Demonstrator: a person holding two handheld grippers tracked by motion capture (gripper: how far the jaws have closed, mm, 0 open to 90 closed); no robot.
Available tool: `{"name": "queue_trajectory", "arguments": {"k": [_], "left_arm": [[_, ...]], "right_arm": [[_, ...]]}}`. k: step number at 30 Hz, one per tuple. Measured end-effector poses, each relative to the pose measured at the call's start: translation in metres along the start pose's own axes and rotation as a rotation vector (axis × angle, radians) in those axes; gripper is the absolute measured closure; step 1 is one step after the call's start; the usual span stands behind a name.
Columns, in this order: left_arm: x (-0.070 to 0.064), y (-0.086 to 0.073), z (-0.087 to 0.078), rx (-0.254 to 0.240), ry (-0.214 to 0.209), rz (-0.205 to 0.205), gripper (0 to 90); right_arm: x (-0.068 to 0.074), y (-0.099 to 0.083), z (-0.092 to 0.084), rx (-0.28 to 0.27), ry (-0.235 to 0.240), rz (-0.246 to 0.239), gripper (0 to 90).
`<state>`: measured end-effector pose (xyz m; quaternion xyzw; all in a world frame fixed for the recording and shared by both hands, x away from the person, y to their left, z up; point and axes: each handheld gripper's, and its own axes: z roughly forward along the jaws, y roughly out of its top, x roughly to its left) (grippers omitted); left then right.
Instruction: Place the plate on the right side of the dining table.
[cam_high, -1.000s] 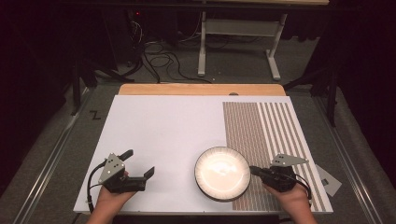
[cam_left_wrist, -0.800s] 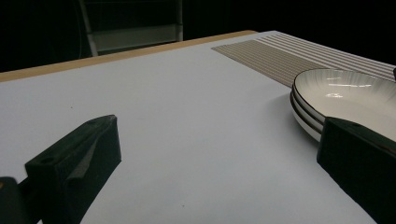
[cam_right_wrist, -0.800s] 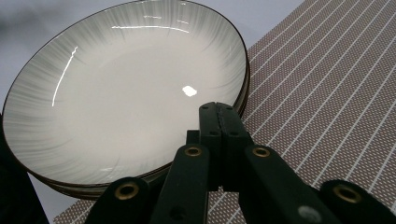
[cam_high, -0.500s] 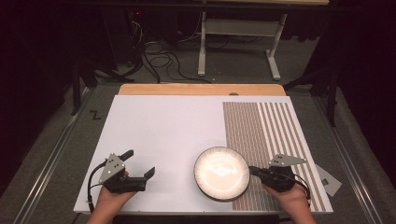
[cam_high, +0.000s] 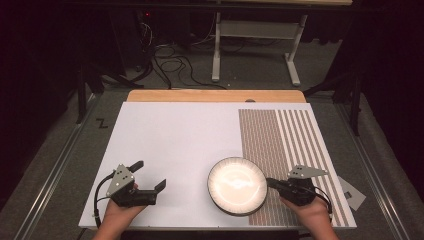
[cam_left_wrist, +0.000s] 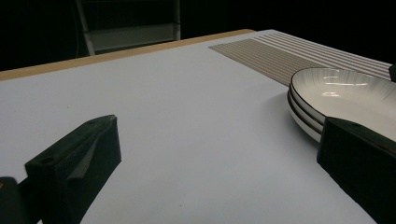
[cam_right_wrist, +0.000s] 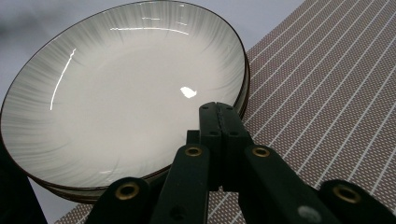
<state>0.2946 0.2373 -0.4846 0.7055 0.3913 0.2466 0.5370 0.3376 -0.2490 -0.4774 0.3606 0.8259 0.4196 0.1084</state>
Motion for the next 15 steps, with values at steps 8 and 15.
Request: {"name": "queue_trajectory", "arguments": {"k": [8, 15], "left_arm": [[0.0002, 0.0001, -0.0004, 0.000, 0.000, 0.000, 0.2], [-0.0002, 0.0002, -0.0004, -0.001, -0.002, 0.000, 0.2]], "right_arm": [[0.0000, -0.0004, 0.0001, -0.003, -0.002, 0.005, 90.0], [0.0000, -0.0007, 0.0003, -0.004, -0.005, 0.006, 90.0]]}}
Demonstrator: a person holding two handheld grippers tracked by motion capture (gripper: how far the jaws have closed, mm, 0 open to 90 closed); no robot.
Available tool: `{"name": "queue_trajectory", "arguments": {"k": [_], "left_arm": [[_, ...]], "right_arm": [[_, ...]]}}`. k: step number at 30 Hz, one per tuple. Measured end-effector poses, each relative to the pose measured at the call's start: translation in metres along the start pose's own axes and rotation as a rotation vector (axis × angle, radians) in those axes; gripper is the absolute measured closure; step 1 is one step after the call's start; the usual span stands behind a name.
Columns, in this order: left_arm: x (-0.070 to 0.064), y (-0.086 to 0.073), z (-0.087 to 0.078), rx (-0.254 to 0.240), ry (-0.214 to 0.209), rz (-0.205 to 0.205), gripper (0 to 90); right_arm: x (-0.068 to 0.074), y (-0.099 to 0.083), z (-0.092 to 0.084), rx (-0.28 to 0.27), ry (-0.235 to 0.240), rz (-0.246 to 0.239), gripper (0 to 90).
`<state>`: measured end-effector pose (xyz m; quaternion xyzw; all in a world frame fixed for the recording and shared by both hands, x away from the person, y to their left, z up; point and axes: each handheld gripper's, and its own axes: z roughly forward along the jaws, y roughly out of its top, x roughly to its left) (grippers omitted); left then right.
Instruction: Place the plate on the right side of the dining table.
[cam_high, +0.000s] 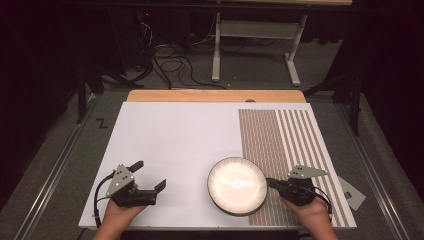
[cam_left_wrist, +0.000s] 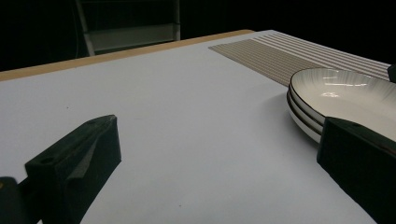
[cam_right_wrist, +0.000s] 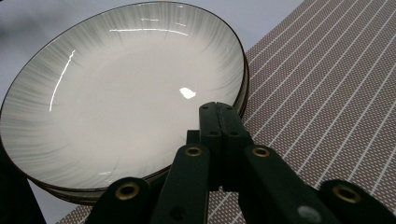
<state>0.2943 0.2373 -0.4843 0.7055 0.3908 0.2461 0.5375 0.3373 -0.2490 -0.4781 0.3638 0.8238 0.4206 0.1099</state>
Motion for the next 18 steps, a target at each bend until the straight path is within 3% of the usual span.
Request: {"name": "queue_trajectory", "arguments": {"k": [18], "left_arm": [[-0.0002, -0.0001, 0.0005, 0.003, -0.003, 0.002, 0.2]], "right_arm": [[0.0000, -0.0002, 0.0017, 0.006, -0.005, -0.002, 90.0]]}}
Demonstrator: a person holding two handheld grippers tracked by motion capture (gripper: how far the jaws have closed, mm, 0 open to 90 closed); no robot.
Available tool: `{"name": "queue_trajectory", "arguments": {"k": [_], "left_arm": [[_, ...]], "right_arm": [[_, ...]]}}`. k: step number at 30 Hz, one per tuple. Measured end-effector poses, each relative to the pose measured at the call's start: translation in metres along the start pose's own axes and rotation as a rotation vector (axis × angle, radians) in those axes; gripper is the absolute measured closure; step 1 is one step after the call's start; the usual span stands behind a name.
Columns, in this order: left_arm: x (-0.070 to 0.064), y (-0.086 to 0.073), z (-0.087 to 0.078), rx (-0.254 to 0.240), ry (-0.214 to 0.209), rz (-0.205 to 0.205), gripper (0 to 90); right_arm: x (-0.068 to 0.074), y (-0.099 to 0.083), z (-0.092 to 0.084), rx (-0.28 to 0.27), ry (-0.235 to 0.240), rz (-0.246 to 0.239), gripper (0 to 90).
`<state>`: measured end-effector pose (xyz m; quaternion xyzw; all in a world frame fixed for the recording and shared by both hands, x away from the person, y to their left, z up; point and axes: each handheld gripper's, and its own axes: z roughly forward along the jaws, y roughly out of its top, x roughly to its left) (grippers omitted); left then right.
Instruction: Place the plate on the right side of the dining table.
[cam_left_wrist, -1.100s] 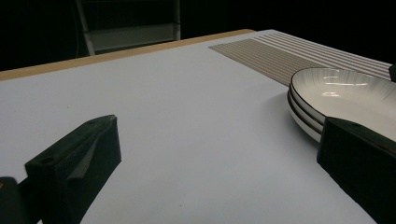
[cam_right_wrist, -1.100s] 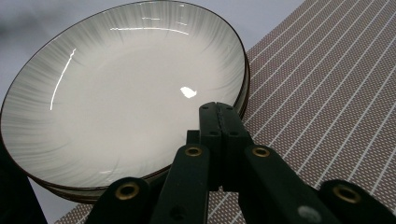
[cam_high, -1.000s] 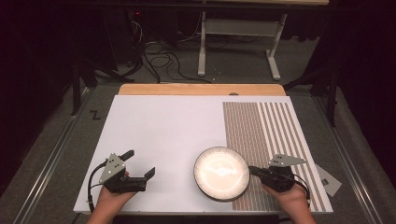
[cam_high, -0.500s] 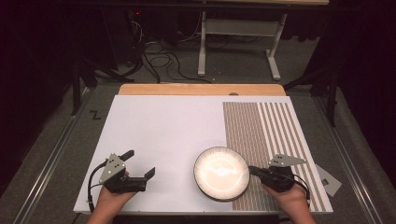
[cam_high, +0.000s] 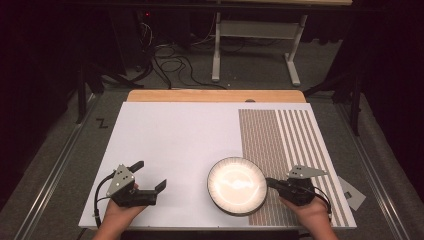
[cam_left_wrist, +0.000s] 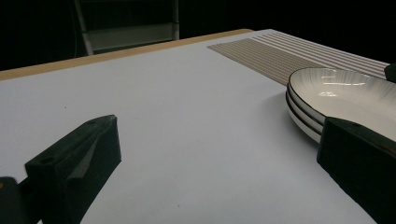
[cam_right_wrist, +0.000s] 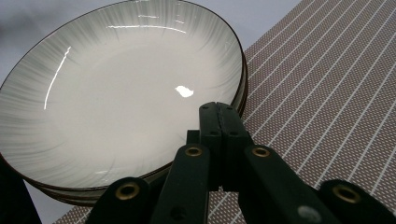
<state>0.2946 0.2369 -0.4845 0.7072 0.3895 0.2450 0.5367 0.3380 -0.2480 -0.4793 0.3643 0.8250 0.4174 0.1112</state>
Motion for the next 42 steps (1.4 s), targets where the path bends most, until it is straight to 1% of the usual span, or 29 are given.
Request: {"name": "queue_trajectory", "arguments": {"k": [4, 9, 11, 20, 30, 37, 42], "left_arm": [[-0.0003, 0.0001, 0.0000, -0.003, -0.001, -0.002, 0.2], [0.0000, 0.0001, 0.0000, 0.001, -0.002, 0.002, 0.2], [0.0000, 0.0001, 0.0000, 0.002, -0.002, 0.002, 0.2], [-0.0003, 0.0001, 0.0002, 0.004, -0.004, 0.004, 0.2], [-0.0008, 0.0001, 0.0002, 0.002, -0.006, 0.004, 0.2], [-0.0007, 0.0000, 0.0004, 0.004, -0.008, 0.005, 0.2], [-0.0010, 0.0001, 0.0004, 0.006, -0.010, 0.007, 0.2]], "right_arm": [[-0.0001, 0.0000, 0.0001, 0.000, 0.000, 0.001, 90.0], [-0.0005, -0.0006, 0.0005, -0.002, 0.014, 0.014, 90.0], [0.0002, -0.0002, 0.0005, 0.003, 0.007, 0.008, 90.0], [0.0002, -0.0005, 0.0006, 0.000, 0.009, 0.008, 90.0], [-0.0005, -0.0009, 0.0015, -0.003, 0.027, 0.014, 90.0], [0.0005, -0.0005, 0.0015, -0.001, 0.024, 0.000, 90.0], [0.0005, -0.0006, 0.0015, -0.001, 0.026, 0.003, 90.0]]}}
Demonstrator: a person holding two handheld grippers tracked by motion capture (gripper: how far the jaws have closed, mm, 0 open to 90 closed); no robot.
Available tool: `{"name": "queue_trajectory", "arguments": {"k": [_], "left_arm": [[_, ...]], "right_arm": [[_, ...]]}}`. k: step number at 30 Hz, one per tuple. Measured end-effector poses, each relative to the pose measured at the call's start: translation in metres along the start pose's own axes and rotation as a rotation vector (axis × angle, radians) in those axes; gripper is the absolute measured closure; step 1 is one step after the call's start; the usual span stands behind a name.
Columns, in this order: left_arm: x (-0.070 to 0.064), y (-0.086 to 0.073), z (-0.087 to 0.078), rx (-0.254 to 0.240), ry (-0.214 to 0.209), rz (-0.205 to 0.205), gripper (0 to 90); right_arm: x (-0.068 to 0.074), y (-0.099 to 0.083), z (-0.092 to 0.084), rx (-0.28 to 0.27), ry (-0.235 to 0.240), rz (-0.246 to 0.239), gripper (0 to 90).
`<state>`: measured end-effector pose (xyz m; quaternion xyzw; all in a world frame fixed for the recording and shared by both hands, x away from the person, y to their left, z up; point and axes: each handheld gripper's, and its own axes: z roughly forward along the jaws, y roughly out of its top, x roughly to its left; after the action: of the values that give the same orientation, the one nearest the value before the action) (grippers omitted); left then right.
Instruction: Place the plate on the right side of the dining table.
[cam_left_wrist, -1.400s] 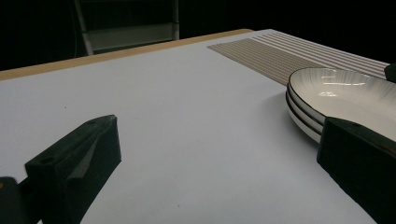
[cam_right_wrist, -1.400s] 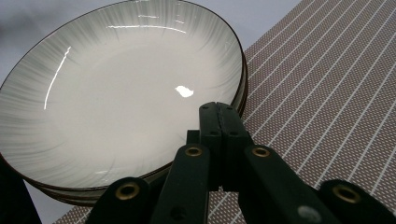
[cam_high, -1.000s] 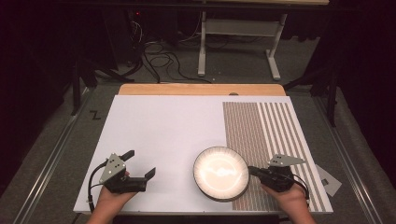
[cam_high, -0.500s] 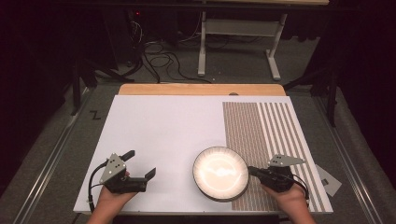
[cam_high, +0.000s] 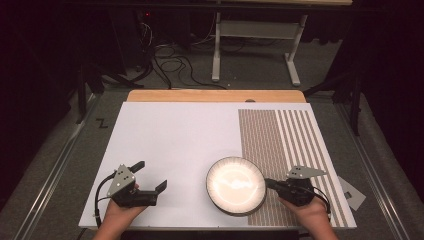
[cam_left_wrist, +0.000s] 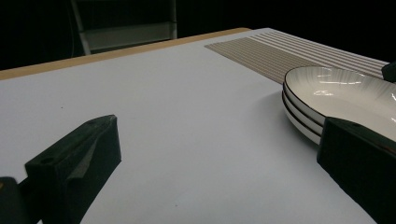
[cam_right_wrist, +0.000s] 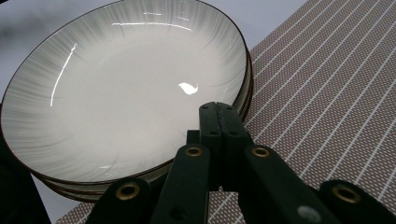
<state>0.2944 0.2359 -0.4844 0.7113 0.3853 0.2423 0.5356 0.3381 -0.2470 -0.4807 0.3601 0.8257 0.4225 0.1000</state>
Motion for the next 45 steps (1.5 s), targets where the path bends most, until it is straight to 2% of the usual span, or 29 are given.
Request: {"name": "queue_trajectory", "arguments": {"k": [11, 22, 24, 25, 27, 30, 36, 45], "left_arm": [[0.000, -0.001, 0.000, 0.001, -0.001, -0.003, 0.2], [-0.001, -0.001, 0.001, 0.004, -0.005, -0.004, 0.2], [-0.001, -0.001, 0.001, 0.005, -0.006, -0.005, 0.2], [-0.001, -0.001, 0.001, 0.005, -0.006, -0.005, 0.2], [-0.001, -0.001, 0.001, 0.005, -0.006, -0.004, 0.2], [-0.001, -0.001, 0.000, 0.006, -0.006, -0.002, 0.2], [0.001, -0.002, -0.001, 0.006, -0.007, -0.010, 0.2], [-0.002, -0.001, 0.001, 0.013, -0.012, 0.000, 0.2]], "right_arm": [[0.001, 0.000, 0.000, -0.002, 0.004, 0.007, 90.0], [0.002, 0.000, 0.000, -0.003, -0.005, -0.006, 90.0], [0.002, 0.000, 0.002, 0.001, -0.007, -0.015, 90.0], [0.004, 0.000, 0.003, 0.014, 0.008, -0.020, 90.0], [0.012, 0.002, 0.010, 0.043, 0.010, -0.061, 90.0], [0.019, 0.005, 0.016, 0.054, 0.018, -0.083, 90.0], [0.019, 0.006, 0.017, 0.060, 0.012, -0.082, 90.0], [0.021, 0.006, 0.017, 0.058, 0.001, -0.085, 90.0]]}}
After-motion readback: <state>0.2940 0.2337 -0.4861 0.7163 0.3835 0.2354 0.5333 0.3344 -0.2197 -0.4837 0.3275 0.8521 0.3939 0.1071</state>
